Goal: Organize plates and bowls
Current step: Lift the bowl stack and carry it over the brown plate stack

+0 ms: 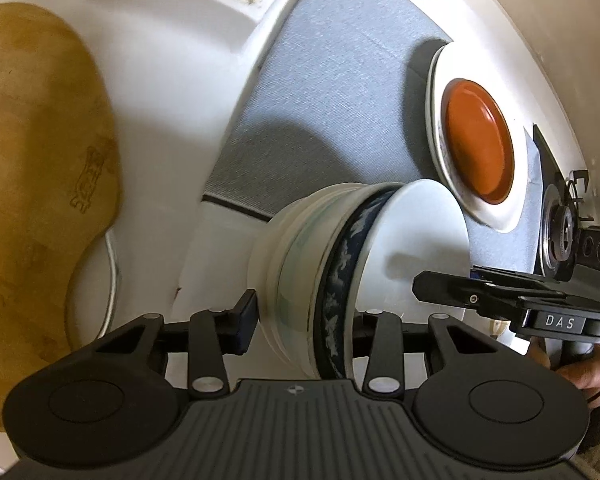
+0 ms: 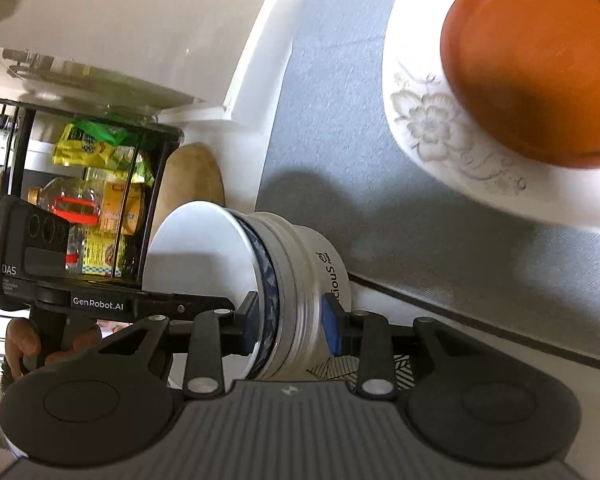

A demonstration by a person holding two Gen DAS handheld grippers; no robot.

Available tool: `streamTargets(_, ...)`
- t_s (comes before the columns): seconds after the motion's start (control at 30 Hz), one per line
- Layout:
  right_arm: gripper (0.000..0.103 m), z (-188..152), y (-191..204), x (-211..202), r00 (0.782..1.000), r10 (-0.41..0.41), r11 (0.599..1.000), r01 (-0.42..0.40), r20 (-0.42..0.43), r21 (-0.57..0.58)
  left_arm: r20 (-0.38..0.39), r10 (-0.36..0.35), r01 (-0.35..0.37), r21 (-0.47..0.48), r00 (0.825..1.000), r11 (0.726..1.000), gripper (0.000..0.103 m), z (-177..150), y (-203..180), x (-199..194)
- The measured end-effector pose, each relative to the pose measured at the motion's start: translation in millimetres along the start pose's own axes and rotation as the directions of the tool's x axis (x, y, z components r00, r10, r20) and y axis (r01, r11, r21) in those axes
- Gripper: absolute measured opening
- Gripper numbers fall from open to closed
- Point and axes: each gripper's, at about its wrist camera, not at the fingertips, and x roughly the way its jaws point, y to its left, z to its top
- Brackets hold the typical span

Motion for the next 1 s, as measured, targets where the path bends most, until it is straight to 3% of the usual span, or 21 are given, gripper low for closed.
streamTargets(0.3, 0.037, 0.1, -9.5, -22.3, 0.998, -0.017, 0.999, 0.015, 0.054, 0.045, -0.007, -0.011, 0.011, 0.012, 1.0, 1.0, 0.043, 7.2, -20.5, 1.4)
streamTargets(0.7, 0.036, -4.5, -19.0, -42.7, 0.993, -0.014, 0.997, 0.004, 0.121, 0.081, 0.002, 0.028, -0.028, 0.044, 1.0, 0.999, 0.044, 15.1, -42.4, -6.9)
streamTargets(1.0, 0.036, -5.0, -27.2, -69.0, 0.979, -0.01, 0.993, -0.014, 0.205, 0.117, 0.011, 0.027, -0.028, 0.09, 1.0, 0.996, 0.043, 27.8, -67.1, -15.1)
